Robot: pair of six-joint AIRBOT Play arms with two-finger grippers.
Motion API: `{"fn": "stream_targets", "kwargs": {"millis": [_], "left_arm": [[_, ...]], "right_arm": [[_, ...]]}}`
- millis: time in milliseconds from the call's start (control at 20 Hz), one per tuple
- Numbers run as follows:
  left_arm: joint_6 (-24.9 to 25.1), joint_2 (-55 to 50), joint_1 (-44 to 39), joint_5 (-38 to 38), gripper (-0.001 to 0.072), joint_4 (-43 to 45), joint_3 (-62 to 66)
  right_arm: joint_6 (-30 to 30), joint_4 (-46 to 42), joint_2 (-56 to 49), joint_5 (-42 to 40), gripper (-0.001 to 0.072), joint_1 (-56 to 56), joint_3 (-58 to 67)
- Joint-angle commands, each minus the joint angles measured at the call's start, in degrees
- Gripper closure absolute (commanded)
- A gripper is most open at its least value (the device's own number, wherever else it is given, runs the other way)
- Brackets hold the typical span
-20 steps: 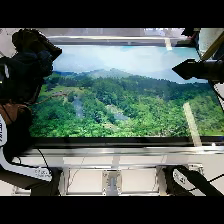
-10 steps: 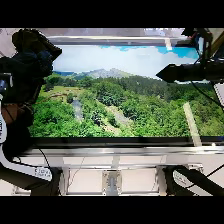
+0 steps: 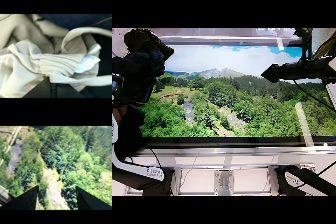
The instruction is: Fold the clothes and pants, and hang the long-sleeved shirts on hangers.
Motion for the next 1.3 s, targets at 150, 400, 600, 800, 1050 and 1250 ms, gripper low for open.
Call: {"fn": "stream_targets", "kwargs": {"millis": [150,400,600,800,1050,1250], "left_arm": [[-0.39,18.58,-16.94,3.69,0.0692,-22.56,0.07],[-0.35,32.15,-42.21,22.97,0.0694,-48.81,0.07],[-0.35,26.23,-61.88,29.33,0.0693,-58.84,0.07],[-0.31,12.66,-76.02,42.6,0.0694,-69.4,0.2],[14.14,-6.16,-81.13,41.11,0.0695,-86.07,17.64],[14.51,-17.94,-78.84,37.83,0.0695,-86.2,36.22]], "right_arm": [[-0.09,-13.29,0.2,18.36,0.0281,-6.19,17.05],[-2.97,-23.65,4.52,15.93,0.028,-17.14,31.02],[-2.97,-23.67,7.82,8.85,0.0279,-25.16,31.47],[-2.82,-23.63,6.88,8.87,0.0279,-29.4,29.33],[-2.4,-23.34,1.55,8.98,0.028,-29.59,27.65],[-2.03,-23.34,-2.89,8.98,0.0279,-29.59,27.65]]}}
